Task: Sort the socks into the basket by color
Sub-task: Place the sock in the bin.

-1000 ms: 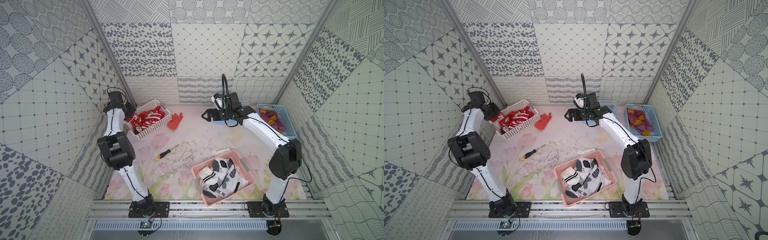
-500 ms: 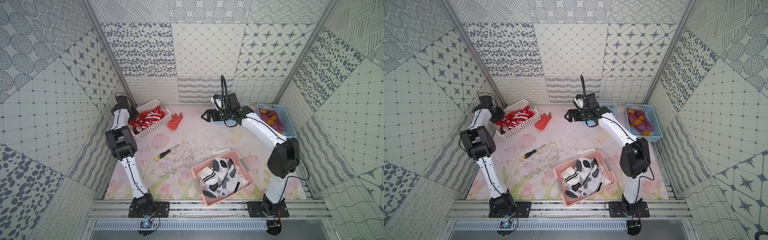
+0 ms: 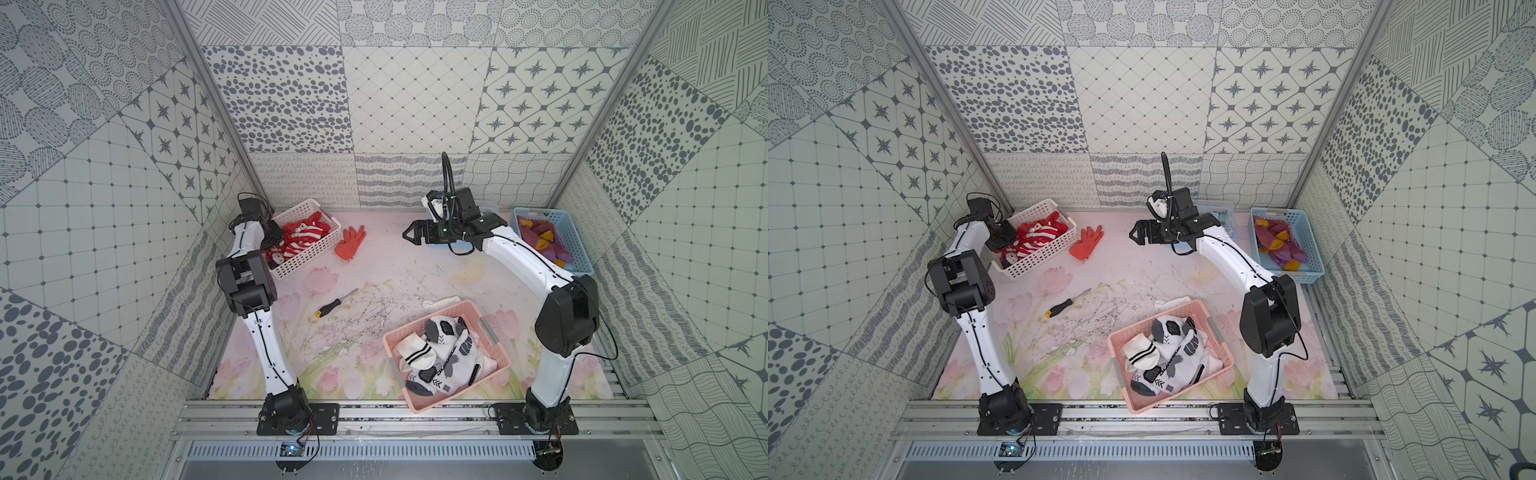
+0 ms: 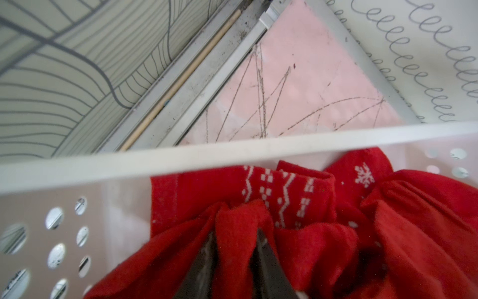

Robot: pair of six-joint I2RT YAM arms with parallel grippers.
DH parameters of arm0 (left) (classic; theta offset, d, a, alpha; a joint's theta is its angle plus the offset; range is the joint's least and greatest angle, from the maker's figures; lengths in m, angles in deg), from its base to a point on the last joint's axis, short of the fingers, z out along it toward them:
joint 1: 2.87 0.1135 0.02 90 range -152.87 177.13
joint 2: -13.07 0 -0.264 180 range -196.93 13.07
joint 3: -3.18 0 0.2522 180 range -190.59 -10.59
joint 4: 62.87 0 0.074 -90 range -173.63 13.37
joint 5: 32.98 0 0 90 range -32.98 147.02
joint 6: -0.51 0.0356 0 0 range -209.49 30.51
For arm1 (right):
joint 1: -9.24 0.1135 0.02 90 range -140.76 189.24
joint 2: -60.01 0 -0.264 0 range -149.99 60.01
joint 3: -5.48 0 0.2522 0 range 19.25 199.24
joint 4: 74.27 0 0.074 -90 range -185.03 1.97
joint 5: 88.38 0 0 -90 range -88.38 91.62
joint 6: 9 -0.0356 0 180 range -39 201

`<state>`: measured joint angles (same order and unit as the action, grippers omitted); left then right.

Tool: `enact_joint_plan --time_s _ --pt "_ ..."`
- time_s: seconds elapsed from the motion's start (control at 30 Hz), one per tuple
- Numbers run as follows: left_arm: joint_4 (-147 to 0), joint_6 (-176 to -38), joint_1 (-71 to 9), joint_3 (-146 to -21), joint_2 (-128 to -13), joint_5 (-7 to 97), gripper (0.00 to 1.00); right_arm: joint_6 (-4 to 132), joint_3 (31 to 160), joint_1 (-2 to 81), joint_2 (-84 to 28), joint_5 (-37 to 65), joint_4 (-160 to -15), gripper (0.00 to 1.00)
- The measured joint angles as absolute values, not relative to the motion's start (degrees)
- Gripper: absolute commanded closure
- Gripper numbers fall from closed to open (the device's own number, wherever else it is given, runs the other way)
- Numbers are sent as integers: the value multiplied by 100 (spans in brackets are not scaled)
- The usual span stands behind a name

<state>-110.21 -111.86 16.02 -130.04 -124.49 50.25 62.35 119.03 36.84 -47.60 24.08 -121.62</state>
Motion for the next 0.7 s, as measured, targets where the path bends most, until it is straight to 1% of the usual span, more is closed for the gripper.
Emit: enact_joint_plan --time_s 0.1,0.2,0.33,0.53,0.7 --pt "-11034 -11171 1598 -12943 -12331 4973 49 6232 11903 3684 -4760 2371 -12151 2" --pt "-11034 -11144 1594 -12851 -12134 4903 41 6232 11905 3679 -4760 2329 -12151 2" --pt "-11058 -11081 1587 -12716 -11824 4829 35 6232 11905 3675 -4760 2299 -12146 2" --pt "-11067 -10893 1589 -12482 -11288 4726 30 6224 11905 3675 -4760 2211 -12129 2" --pt "-11060 -10722 1583 -12224 -10685 4662 22 6178 11905 3675 -4756 1848 -12236 2"
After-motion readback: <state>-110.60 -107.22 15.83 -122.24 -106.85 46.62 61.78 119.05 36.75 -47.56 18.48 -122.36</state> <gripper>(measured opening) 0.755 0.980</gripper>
